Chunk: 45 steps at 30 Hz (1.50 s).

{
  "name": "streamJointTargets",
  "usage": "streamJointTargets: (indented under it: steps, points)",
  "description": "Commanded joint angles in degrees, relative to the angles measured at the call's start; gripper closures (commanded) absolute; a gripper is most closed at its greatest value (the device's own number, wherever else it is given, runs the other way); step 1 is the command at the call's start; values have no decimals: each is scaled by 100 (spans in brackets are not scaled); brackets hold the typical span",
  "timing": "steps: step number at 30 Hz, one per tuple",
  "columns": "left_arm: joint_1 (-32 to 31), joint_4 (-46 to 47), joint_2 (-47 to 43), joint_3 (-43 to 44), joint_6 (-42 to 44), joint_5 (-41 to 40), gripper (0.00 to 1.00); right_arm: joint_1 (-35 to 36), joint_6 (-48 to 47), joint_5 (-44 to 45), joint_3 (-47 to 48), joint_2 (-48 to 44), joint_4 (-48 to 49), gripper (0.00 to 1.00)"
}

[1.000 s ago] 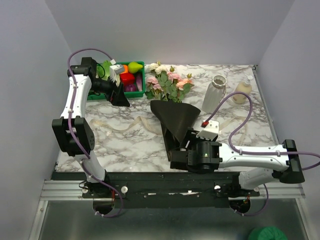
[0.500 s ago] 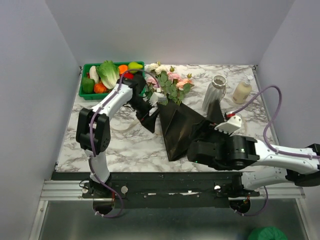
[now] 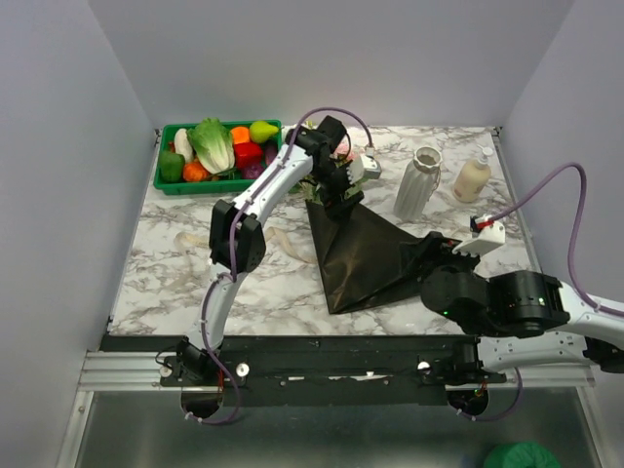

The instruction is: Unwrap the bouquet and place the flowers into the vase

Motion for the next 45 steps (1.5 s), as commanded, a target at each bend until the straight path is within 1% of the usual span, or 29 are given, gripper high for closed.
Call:
streamJointTargets:
  steps: [1, 2, 3, 6, 8, 9, 13, 14, 15, 17, 18, 19, 20, 21, 23, 24, 26, 27, 28, 30, 31, 32, 34, 35, 36, 38, 39, 41, 45]
  points:
    - [-400, -850, 455, 262, 316, -617, 1, 26, -1499, -252, -560, -842, 1432, 16]
    - [-409, -745, 499, 244, 220, -609, 1, 26, -1684, -305, -814, -1001, 1652, 16]
    - [-409, -543, 578, 244, 149, -591, 1, 26, -2103, -358, -973, -1307, 2142, 16]
    - [-409, -87, 684, 166, -140, -635, 1, 26, -2615, -533, -1308, -1582, 2707, 16]
    - [-409, 143, 684, -1, -255, -740, 1, 26, -2731, -595, -1344, -1583, 2735, 16]
    - [-401, 492, 615, -115, -438, -793, 1, 26, -2801, -630, -1335, -1548, 2735, 16]
    - [-392, 1189, 438, -459, -703, -1039, 1, 26, -2890, -588, -1309, -1311, 2709, 16]
    - [-383, 1251, 421, -459, -756, -1065, 1, 26, -2777, -500, -1300, -1206, 2579, 16]
    - [-374, 1312, 368, -468, -791, -1083, 1, -61, -1784, -438, -1231, -1100, 1655, 17]
    - [-330, 1331, 333, -511, -783, -1040, 1, -377, -452, -681, -1045, -907, 491, 16]
    - [-322, 1313, 280, -564, -757, -1109, 1, -874, -64, -892, -1106, -784, 137, 15]
    - [-287, 1313, 254, -617, -731, -1179, 1, -1123, -8, -1390, -1411, -774, 169, 13]
    - [-278, 1304, 236, -748, -678, -1258, 1, -1343, -24, -1613, -1615, -800, 300, 13]
    - [-243, 1304, 201, -827, -686, -1329, 1, -1667, -233, -1806, -1825, -931, 797, 12]
    - [-94, 1269, 140, -994, -678, -1373, 1, -1968, -437, -2360, -2544, -1159, 1388, 11]
    - [-41, 1304, 35, -1221, -756, -1391, 1, -2283, -664, -2536, -2783, -1256, 1974, 11]
    - [99, 1401, -88, -1468, -757, -1435, 1, -2548, -876, -3002, -3379, -1538, 2539, 11]
    - [135, 1418, -202, -1696, -748, -1452, 1, -2810, -1190, -3178, -3557, -1634, 3151, 9]
    - [179, 1453, -264, -1802, -704, -1461, 2, -2952, -1385, -3580, -3724, -1801, 3497, 8]
    - [293, 1462, -387, -2013, -686, -1435, 6, -3390, -1727, -3942, -4058, -1925, 4181, 8]
    - [320, 1410, -414, -2041, -625, -1426, 14, -3532, -1869, -4266, -4156, -1969, 4394, 7]
    - [346, 1366, -414, -2041, -607, -1365, 17, -3656, -2018, -4417, -4235, -2082, 4605, 7]
    - [434, 1270, -414, -1997, -581, -1321, 19, -4086, -2449, -4951, -4436, -2154, 5229, 7]
    - [452, 1260, -414, -1997, -590, -1303, 19, -4235, -2529, -5068, -4447, -2093, 5310, 7]
    - [469, 1260, -423, -1988, -590, -1303, 18, -4576, -2730, -5217, -4447, -2005, 5432, 6]
    - [496, 1260, -441, -1997, -590, -1294, 16, -5017, -2968, -5927, -4447, -1829, 5626, 6]
    - [496, 1269, -441, -2006, -572, -1286, 15, -5428, -3187, -6217, -4464, -1637, 5984, 7]
    - [505, 1252, -450, -2014, -563, -1303, 14, -5765, -3337, -6762, -4421, -1364, 6180, 7]
    - [531, 1234, -484, -2076, -511, -1286, 13, -6660, -3829, -7467, -4271, -591, 6689, 9]
